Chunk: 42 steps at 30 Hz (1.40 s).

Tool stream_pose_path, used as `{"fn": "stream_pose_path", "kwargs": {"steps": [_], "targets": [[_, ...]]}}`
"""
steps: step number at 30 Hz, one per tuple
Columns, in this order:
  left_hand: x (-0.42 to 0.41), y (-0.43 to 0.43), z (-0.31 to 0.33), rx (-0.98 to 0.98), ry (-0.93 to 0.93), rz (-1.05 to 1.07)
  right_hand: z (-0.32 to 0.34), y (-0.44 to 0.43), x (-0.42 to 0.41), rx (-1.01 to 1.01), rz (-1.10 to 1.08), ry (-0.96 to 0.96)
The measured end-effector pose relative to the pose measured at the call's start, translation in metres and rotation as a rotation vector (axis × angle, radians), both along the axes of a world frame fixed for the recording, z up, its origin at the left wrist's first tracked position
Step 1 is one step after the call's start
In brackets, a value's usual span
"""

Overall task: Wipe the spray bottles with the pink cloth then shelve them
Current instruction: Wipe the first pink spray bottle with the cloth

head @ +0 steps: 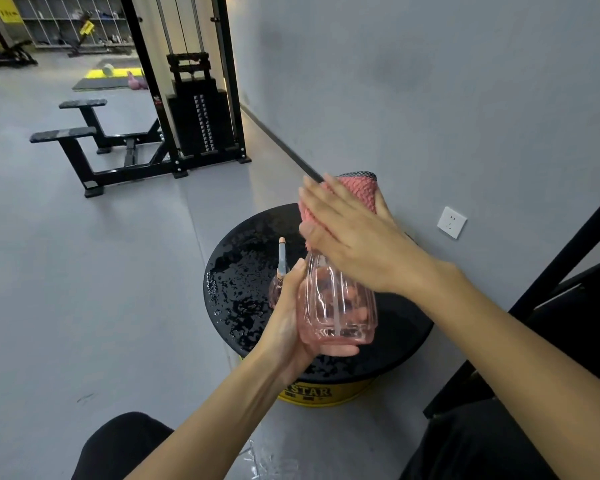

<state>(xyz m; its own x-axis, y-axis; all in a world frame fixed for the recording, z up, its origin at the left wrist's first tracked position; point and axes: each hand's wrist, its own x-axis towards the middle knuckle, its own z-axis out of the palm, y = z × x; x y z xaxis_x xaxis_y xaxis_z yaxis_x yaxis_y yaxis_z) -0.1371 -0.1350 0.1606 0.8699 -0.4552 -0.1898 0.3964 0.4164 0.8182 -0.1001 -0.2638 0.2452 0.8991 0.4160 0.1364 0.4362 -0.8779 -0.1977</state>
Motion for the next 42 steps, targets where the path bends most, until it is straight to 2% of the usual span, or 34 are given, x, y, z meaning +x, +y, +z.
{"fn": "stream_pose_path", "kwargs": {"steps": [3, 8, 14, 20, 26, 32, 38, 42], "targets": [[0.001, 0.0, 0.001, -0.024, 0.021, 0.009, 0.003, -0.001, 0.007, 0.081, -0.065, -0.023], [0.003, 0.008, 0.001, -0.03, 0.025, 0.015, -0.007, 0.003, -0.011, 0.061, 0.026, -0.003], [0.0, 0.001, 0.001, -0.051, 0.001, -0.01, 0.002, -0.006, 0.009, 0.082, -0.099, -0.029], [-0.001, 0.008, -0.001, -0.025, 0.008, -0.021, -0.01, -0.005, -0.014, 0.081, 0.014, 0.022], [-0.003, 0.003, 0.003, -0.051, -0.019, -0.097, -0.001, -0.016, 0.006, 0.105, -0.1, -0.037], [0.0, 0.009, -0.001, -0.059, -0.001, -0.067, -0.01, -0.011, -0.014, 0.085, 0.004, 0.009], [-0.003, 0.002, 0.002, -0.014, -0.071, -0.117, 0.001, -0.014, 0.005, 0.132, -0.135, -0.037], [-0.001, 0.007, 0.003, -0.005, -0.058, -0.097, -0.007, -0.005, -0.014, 0.1, -0.03, -0.025]]}}
